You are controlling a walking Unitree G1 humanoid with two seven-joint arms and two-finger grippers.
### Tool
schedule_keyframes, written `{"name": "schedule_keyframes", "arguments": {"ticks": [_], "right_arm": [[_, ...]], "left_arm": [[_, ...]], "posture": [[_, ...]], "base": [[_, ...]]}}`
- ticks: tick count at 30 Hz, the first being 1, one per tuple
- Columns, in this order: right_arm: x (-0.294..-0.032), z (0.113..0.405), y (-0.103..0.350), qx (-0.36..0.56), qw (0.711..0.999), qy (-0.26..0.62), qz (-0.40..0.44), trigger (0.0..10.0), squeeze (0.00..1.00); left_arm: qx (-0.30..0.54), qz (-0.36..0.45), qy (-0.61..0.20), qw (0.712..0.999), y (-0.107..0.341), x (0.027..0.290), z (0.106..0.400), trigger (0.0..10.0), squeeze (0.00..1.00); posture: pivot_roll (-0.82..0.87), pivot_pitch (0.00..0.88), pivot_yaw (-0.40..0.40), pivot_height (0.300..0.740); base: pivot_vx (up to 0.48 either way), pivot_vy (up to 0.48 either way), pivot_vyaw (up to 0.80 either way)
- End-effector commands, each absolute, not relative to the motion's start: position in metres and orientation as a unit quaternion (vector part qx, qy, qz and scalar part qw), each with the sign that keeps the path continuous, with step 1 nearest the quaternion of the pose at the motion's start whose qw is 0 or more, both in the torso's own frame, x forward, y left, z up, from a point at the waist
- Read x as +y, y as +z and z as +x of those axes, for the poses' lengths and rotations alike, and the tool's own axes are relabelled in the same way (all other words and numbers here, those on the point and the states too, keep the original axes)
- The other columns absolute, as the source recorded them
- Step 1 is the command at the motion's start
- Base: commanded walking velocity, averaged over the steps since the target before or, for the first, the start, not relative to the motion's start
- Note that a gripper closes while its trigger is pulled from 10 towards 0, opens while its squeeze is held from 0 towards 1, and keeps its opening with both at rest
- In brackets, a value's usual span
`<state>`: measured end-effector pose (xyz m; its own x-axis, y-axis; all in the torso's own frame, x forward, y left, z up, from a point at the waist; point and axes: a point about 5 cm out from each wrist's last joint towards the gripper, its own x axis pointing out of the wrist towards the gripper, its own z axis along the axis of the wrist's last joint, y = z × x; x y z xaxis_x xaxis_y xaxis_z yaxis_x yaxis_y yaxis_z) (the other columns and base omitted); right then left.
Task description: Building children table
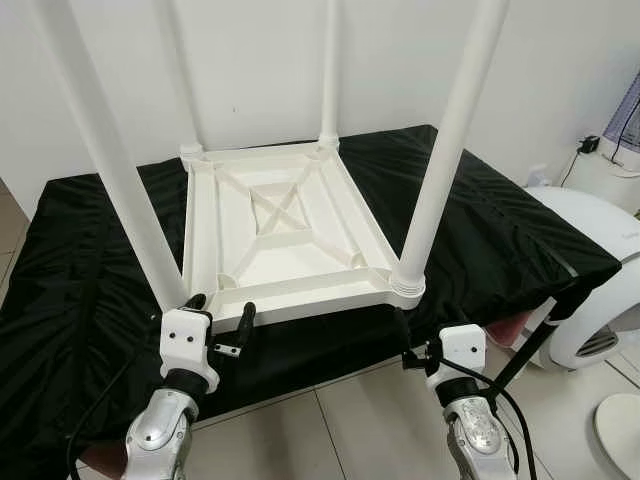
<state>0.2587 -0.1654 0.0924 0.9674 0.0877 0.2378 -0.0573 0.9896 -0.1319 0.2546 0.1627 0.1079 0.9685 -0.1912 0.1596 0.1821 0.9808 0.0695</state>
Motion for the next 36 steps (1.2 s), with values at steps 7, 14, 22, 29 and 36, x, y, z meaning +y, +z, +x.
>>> {"name": "schedule_keyframes", "arguments": {"ticks": [7, 14, 22, 29, 36], "right_arm": [[-0.168, 0.254, 0.091, -0.123, 0.989, 0.034, -0.068, 10.0, 0.0], [-0.17, 0.249, 0.088, -0.117, 0.99, 0.033, -0.071, 10.0, 0.0], [-0.17, 0.244, 0.086, -0.116, 0.99, 0.031, -0.072, 10.0, 0.0], [-0.173, 0.237, 0.087, -0.117, 0.99, 0.022, -0.08, 10.0, 0.0], [-0.178, 0.231, 0.086, -0.115, 0.99, 0.012, -0.085, 10.0, 0.0]], "left_arm": [[-0.112, 0.059, -0.126, 0.984, 0.115, 0.14, 0.252, 10.0, 0.0], [-0.12, 0.094, -0.213, 0.965, 0.113, 0.116, 0.252, 10.0, 0.0], [-0.121, 0.136, -0.273, 0.945, 0.113, 0.101, 0.263, 10.0, 0.0], [-0.103, 0.168, -0.319, 0.927, 0.113, 0.083, 0.284, 10.0, 0.0], [-0.084, 0.195, -0.364, 0.907, 0.112, 0.073, 0.296, 10.0, 0.0]], "posture": [[-0.08, 0.031, 0.043, 0.74], [-0.09, 0.037, 0.059, 0.74], [-0.11, 0.041, 0.076, 0.74], [-0.15, 0.033, 0.103, 0.74], [-0.18, 0.026, 0.119, 0.74]], "base": [[0.0, 0.0, 0.0], [0.0, 0.0, 0.0], [0.0, 0.0, 0.0], [0.0, 0.0, 0.0], [0.0, 0.0, 0.0]]}}
